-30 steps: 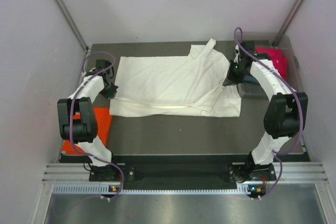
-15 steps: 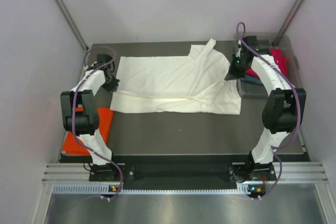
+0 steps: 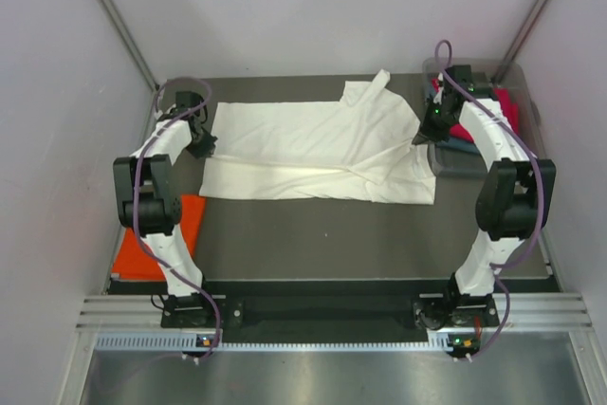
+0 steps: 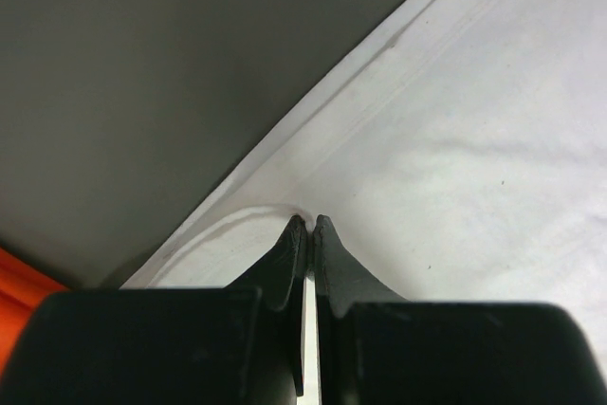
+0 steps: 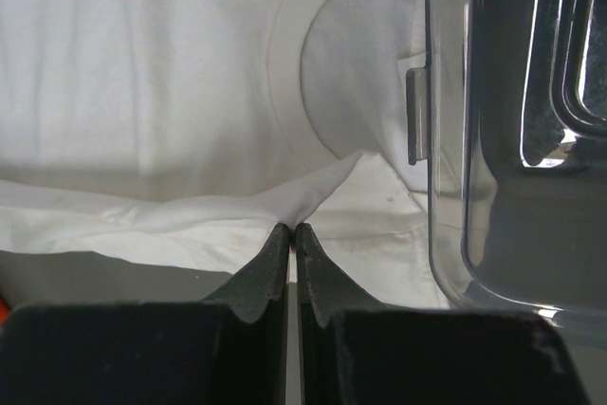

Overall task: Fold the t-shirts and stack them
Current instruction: Fold the tshirt

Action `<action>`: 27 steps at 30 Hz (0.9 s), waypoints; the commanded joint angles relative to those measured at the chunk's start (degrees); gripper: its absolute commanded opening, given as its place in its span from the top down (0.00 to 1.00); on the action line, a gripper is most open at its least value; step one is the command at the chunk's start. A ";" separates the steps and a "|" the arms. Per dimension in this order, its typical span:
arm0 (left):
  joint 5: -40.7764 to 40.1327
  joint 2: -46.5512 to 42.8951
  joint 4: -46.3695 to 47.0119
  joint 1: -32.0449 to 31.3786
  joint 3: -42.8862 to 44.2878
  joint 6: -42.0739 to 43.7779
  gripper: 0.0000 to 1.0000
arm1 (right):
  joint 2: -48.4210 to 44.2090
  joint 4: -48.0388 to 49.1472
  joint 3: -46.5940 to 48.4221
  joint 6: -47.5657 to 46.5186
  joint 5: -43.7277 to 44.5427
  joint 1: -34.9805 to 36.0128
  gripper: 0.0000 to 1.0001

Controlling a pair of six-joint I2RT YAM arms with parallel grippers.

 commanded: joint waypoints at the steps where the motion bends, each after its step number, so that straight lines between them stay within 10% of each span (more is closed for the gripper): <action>1: 0.45 1.84 1.83 0.63 2.57 1.49 1.00 | -0.38 1.64 2.41 -0.08 0.37 -0.97 1.00; 19: -6.41 -2.91 -2.65 4.05 1.25 1.05 1.00 | 3.75 5.50 3.55 2.30 -3.06 -0.79 1.00; 27: 2.82 1.40 0.07 3.88 0.12 0.44 1.00 | 4.37 6.12 4.51 3.35 -1.74 -0.79 1.00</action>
